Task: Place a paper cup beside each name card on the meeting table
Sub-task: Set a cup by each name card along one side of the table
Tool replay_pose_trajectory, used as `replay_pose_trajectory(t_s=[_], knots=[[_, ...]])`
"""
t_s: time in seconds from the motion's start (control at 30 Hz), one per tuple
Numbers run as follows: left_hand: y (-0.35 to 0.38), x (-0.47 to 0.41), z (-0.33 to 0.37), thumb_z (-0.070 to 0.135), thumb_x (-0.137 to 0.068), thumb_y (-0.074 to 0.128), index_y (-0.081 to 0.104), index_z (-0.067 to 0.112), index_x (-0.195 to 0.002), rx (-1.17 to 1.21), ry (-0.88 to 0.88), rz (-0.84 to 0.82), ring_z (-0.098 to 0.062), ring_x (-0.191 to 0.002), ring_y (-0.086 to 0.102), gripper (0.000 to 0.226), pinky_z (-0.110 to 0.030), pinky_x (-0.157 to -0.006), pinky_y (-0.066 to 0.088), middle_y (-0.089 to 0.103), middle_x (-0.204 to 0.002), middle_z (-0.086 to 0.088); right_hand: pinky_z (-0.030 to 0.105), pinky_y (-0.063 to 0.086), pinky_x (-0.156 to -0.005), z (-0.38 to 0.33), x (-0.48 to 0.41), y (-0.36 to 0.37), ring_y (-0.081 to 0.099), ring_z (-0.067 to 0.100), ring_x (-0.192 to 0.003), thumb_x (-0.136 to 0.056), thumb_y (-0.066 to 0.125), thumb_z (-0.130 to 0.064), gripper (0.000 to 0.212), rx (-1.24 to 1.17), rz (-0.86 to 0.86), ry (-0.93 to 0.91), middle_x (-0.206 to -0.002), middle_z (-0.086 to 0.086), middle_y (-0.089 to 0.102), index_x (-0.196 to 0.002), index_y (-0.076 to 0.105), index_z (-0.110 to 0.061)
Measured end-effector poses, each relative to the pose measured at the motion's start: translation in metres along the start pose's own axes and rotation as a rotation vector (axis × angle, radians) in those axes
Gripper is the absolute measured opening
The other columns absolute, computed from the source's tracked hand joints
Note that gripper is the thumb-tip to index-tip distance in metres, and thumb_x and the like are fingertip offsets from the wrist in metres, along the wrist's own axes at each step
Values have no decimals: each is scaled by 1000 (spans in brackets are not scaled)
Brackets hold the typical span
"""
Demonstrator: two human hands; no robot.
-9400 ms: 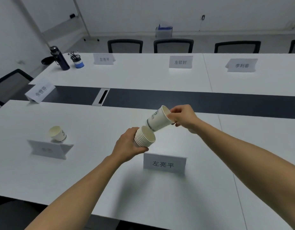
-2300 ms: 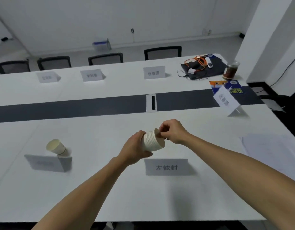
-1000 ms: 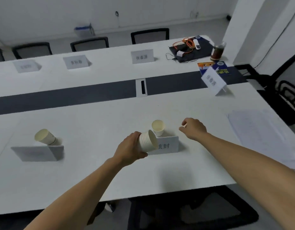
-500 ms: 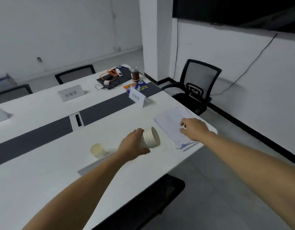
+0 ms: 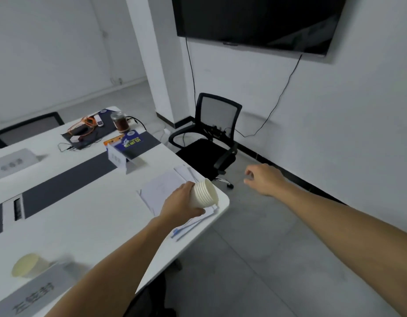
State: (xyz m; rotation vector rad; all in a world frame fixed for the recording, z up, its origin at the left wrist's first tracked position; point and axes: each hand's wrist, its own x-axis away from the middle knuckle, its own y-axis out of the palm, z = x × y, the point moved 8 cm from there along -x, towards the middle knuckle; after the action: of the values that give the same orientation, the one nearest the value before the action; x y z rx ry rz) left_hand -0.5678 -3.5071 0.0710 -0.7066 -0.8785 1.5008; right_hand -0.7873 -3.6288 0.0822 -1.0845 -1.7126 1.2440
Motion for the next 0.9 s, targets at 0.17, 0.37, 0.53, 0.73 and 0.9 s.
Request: replay_pose_trajectory(t_s=[0.17,0.37,0.53,0.73,0.9], knots=[[15,-71,12,34,-68,85,47,21,-121,-45,-12,-12,-19,-94,56,66,-38,-80,53,60,-111,3,27,42,-74,40,-59,-1,63,23,-105,-94,60,-38,32,-21,-3,-3,-115,1,68,-121,63,-20],[28,-182,17,33,-65,86,49,22,-123,20,-22,4,-20,-98,57,69,-37,-77,51,60,-113,2,34,52,-82,63,-164,-4,63,24,-101,-96,58,-35,32,-14,-44,-77,-116,3,67,-122,61,-17],[24,-259,19,37,-65,86,47,24,-126,29,-58,4,-16,-103,55,73,-36,-83,53,59,-114,5,37,52,-83,66,-251,-31,63,24,-101,-96,57,-35,31,-4,-53,-146,-114,3,68,-121,61,-17],[6,-324,2,37,-63,86,48,24,-125,43,-156,41,-17,-104,56,73,-40,-85,55,59,-113,6,31,48,-75,62,-352,-36,61,21,-96,-95,58,-38,32,11,-101,-238,-109,1,67,-121,61,-19],[-6,-370,-29,40,-62,87,50,25,-121,47,-307,125,-18,-103,58,72,-42,-87,55,60,-113,5,39,54,-82,26,-442,-23,62,24,-102,-96,58,-39,33,16,-175,-409,-115,1,66,-124,60,-21]])
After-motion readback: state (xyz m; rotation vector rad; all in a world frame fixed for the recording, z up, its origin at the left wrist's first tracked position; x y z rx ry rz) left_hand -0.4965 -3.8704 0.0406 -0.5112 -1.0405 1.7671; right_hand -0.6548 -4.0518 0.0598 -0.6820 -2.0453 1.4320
